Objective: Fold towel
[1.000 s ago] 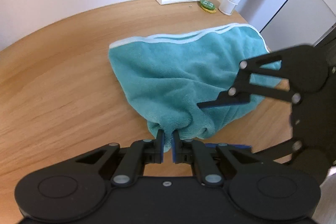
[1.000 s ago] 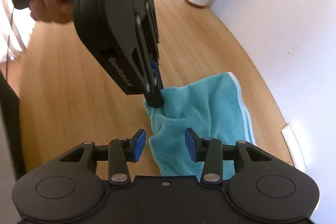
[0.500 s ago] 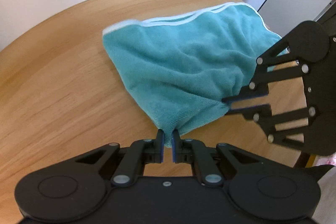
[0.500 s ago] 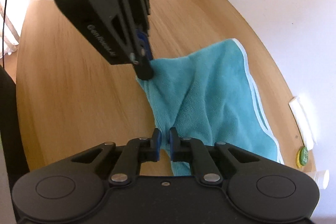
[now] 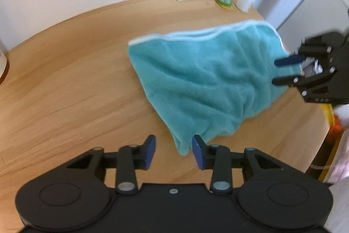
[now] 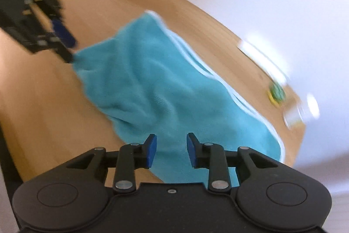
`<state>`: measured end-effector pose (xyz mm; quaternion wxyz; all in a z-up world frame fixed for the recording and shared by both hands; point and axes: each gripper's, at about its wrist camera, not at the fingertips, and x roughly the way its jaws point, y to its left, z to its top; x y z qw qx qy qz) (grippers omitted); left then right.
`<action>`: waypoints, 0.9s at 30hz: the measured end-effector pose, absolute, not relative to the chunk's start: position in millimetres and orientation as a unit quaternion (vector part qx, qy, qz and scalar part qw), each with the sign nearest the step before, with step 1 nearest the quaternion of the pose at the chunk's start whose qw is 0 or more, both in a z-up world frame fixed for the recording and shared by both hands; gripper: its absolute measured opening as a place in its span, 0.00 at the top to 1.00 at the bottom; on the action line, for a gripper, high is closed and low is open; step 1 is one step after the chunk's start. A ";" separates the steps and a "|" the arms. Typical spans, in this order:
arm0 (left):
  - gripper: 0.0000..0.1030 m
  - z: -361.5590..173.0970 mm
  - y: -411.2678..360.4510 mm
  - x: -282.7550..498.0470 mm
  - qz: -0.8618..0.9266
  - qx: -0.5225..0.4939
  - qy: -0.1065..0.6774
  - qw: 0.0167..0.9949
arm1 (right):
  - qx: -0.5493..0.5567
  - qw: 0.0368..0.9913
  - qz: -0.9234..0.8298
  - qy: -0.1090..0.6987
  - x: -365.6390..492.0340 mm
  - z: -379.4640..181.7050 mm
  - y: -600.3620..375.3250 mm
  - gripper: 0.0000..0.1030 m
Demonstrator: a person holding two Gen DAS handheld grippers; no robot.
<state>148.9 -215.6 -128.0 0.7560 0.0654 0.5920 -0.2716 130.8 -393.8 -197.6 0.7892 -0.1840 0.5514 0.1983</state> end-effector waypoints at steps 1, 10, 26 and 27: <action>0.64 -128.2 -215.2 150.7 -0.271 0.062 0.593 0.755 | -0.173 0.793 0.186 0.554 126.8 -195.7 -402.8 0.65; 0.74 -158.3 -248.7 164.5 -0.237 0.050 0.603 0.760 | -0.104 0.784 0.170 0.588 90.6 -170.6 -447.1 0.70; 0.76 -157.6 -266.0 161.3 -0.226 0.121 0.594 0.763 | -0.112 0.786 0.141 0.591 84.1 -160.2 -475.5 0.92; 0.75 -154.0 -263.5 162.5 -0.225 0.110 0.594 0.764 | -0.129 0.797 0.131 0.575 80.4 -153.6 -475.0 0.90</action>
